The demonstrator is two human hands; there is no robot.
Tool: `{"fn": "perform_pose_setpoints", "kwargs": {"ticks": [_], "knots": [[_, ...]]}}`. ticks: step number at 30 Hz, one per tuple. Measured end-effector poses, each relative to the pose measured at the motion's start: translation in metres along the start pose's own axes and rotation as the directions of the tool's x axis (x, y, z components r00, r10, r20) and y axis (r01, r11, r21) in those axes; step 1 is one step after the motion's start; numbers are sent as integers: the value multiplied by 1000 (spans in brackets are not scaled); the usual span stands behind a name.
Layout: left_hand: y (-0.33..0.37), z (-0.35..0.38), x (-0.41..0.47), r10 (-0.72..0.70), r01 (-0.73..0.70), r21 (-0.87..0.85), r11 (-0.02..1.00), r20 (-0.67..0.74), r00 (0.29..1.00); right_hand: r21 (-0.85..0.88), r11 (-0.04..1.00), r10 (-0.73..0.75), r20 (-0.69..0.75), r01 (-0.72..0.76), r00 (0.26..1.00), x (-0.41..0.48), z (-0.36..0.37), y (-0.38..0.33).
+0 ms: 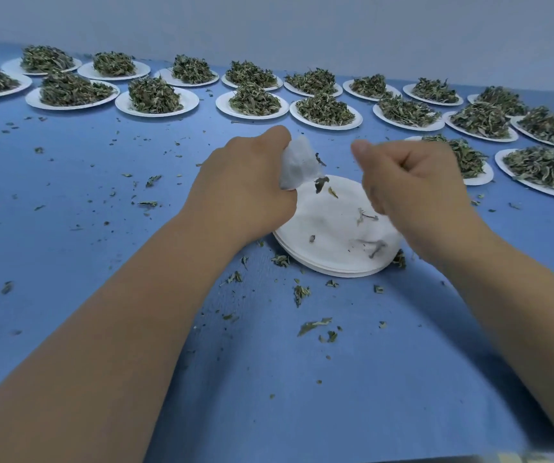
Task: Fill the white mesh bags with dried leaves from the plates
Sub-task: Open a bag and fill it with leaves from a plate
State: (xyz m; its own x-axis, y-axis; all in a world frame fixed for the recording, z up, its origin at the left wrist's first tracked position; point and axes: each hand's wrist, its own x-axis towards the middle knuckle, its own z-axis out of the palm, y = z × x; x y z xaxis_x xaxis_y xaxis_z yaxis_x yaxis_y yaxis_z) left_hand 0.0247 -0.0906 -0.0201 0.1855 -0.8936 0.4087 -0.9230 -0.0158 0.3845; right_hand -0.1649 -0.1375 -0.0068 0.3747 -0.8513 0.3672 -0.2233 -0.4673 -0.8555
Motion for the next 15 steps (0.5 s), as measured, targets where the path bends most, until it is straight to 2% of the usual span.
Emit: {"fn": "perform_pose_setpoints", "kwargs": {"ticks": [1, 2, 4, 6, 7, 8, 10, 13, 15], "knots": [[2, 1, -1, 9, -9, 18, 1000, -22, 1000, 160, 982, 111, -52, -101, 992, 8, 1, -8], [4, 1, -2, 22, -21, 23, 999, -39, 999, 349, 915, 244, -82, -201, 966, 16, 2, -14], [7, 2, -4, 49, -48, 28, 998, -48, 998, 685, 664, 448, -42, -301, 893, 30, 11, -22], [10, 3, -5, 56, -54, 42, 998, -55, 997, 876, 402, 536, 10, -265, 844, 42, 22, -30], [10, 3, -5, 52, -49, 52, 997, -65, 997, 917, 321, 556, 20, -237, 831, 46, 28, -33], [11, 4, -5, 47, -43, 57, 997, -75, 996, 933, 290, 566, 14, -215, 824, 47, 33, -36], [10, 5, -4, 32, -29, 43, 999, -82, 996, 918, 341, 565, -27, -204, 825, 47, 43, -38], [9, 9, -4, -5, 0, -54, 999, -88, 996, 814, 545, 491, -115, -201, 864, 44, 53, -37], [11, 10, -4, -33, 20, -139, 990, -96, 995, 746, 641, 435, -156, -182, 887, 44, 57, -38]]}}
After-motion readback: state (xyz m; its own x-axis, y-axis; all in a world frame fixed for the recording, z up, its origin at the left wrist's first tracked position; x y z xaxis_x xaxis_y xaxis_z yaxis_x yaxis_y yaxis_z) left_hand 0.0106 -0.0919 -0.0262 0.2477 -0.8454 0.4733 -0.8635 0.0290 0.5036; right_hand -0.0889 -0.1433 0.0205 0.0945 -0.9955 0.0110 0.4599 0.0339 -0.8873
